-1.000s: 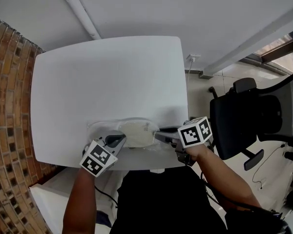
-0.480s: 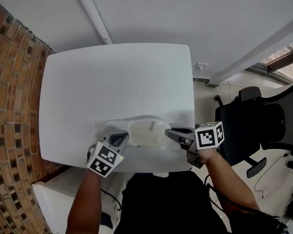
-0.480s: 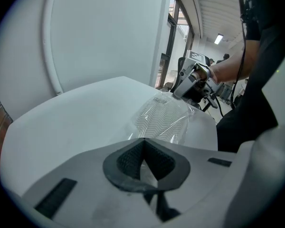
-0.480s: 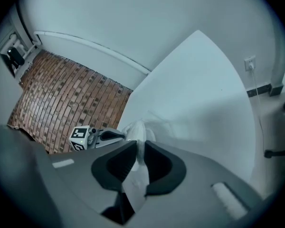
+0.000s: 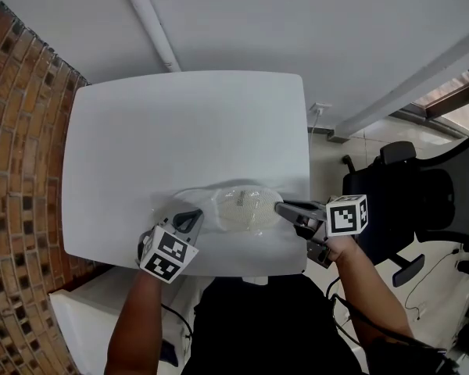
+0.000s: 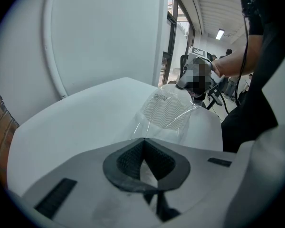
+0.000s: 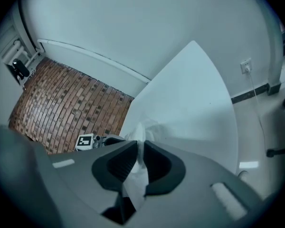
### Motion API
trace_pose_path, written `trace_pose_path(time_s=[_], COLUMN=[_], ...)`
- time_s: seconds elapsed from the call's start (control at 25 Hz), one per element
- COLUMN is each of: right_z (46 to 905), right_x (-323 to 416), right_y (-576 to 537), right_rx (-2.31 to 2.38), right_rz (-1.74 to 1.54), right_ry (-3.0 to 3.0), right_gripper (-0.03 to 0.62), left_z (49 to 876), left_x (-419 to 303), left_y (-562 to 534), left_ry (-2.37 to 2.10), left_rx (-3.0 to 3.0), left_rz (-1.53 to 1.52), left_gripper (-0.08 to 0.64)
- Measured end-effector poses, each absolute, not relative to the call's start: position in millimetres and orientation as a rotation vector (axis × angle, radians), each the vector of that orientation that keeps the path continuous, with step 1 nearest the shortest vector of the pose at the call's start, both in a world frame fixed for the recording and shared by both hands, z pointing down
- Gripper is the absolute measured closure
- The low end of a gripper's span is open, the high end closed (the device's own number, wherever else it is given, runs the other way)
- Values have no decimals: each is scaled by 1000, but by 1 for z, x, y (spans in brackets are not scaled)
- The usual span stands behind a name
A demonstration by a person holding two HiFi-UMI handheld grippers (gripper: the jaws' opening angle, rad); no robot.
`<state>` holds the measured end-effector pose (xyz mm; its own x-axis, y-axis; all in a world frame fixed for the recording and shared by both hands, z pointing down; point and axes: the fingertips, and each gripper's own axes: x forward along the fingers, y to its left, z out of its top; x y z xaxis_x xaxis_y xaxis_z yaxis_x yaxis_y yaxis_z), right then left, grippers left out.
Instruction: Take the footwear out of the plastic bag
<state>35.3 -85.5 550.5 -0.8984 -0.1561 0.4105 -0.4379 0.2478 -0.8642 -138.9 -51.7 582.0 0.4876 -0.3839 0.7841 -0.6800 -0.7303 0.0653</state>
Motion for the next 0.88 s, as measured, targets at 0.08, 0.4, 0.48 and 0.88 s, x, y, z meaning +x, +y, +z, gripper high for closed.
trace_pose_path(time_s=[0.08, 0.4, 0.48, 0.88], right_z=[548, 542, 543, 546], right_x=[39, 61, 70, 77], right_y=[-87, -95, -98, -102], right_rx=[565, 627, 657, 687], right_rz=[1721, 1786, 1793, 1738], right_ry=[-2286, -2286, -2282, -2300], right_gripper=[546, 549, 549, 548], left_z=[582, 585, 589, 599], left_x=[-139, -147, -157, -198], left_y=[-52, -54, -54, -49], left_ry=[-892, -914, -939, -1027], left_rx=[2367, 2348, 2317, 2174], left_rz=[1112, 1163, 1191, 1283], left_gripper=[554, 554, 554, 555])
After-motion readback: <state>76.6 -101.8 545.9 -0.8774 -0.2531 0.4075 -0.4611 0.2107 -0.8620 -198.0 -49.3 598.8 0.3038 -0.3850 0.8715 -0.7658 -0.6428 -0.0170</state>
